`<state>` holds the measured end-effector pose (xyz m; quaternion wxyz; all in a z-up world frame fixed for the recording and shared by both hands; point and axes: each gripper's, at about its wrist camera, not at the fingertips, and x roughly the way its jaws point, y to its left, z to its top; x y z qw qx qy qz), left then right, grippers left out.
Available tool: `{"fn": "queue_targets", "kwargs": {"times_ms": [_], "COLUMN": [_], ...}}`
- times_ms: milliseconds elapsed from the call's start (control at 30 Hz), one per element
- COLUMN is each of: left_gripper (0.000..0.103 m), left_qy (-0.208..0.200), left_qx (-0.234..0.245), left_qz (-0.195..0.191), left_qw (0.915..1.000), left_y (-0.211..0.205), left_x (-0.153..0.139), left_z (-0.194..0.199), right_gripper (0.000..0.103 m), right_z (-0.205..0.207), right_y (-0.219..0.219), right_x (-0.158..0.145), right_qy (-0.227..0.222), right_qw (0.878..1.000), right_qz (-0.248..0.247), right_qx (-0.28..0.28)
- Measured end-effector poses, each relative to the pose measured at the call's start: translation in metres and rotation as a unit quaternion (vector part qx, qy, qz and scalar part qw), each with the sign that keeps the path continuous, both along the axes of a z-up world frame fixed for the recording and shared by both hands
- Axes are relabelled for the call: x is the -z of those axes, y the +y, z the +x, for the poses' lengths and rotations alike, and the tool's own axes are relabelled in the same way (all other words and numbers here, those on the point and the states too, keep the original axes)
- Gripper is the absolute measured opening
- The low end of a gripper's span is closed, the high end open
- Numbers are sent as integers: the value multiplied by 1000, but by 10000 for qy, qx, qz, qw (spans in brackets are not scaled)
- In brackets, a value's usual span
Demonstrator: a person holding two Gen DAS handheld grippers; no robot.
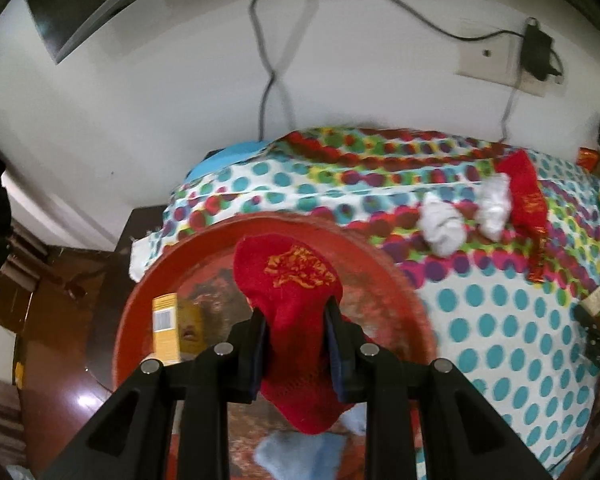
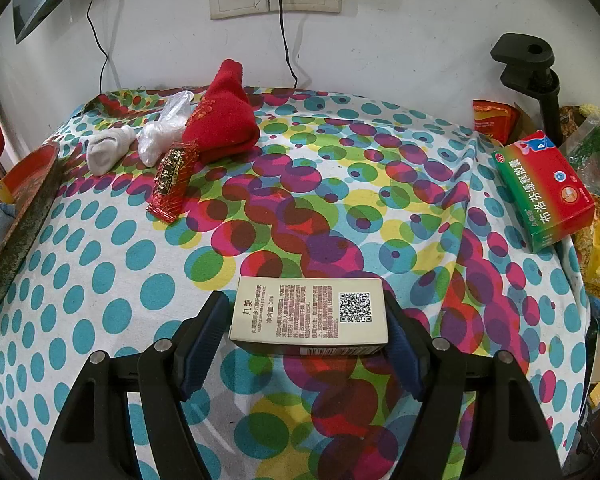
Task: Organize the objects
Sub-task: 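Carry the red sock to the red tray and release it with the left tool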
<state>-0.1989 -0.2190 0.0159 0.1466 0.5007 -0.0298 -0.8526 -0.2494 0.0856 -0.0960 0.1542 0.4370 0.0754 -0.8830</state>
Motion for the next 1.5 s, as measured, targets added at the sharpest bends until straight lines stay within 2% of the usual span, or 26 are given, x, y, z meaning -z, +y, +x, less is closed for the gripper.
{"fn": "queue_targets", "kwargs": {"times_ms": [300,467,600,933,1067,1200,1233,1300,1500], "left_gripper": [26,26,26,26,31,38,40,52,59], "left_qy": [-148,-103,-173,-305,-322,-317,-291,-253,-215], "left_qx": [-432,-480,-581,-753,-818,-913,-932,-924,-951], "left_qz": [-31,-94,-18,-122,-109,158,170,246,260], "left_qw": [9989,9987,9982,9966,9961,9952,9951,9951,9949], "left_y": [-52,-66,-78,-103,-111,-117,-118,-119,-121], "left_x": [10,17,23,41,48,52,52,52,49], "left_z": [-1,-4,-7,-13,-15,-17,-17,-17,-11], "right_gripper": [73,73,73,73,73,73,73,73,74], "right_z": [0,0,0,0,0,0,0,0,1], "right_y": [-1,-1,-1,-1,-1,-2,-2,-3,-4], "right_x": [0,0,0,0,0,0,0,0,0], "right_qy": [1,2,2,2,2,3,3,4,3], "right_qw": [10000,10000,10000,10000,10000,10000,10000,10000,10000], "right_qz": [4,6,7,8,8,12,10,18,14], "right_qx": [5,7,8,12,12,12,13,14,16]}}
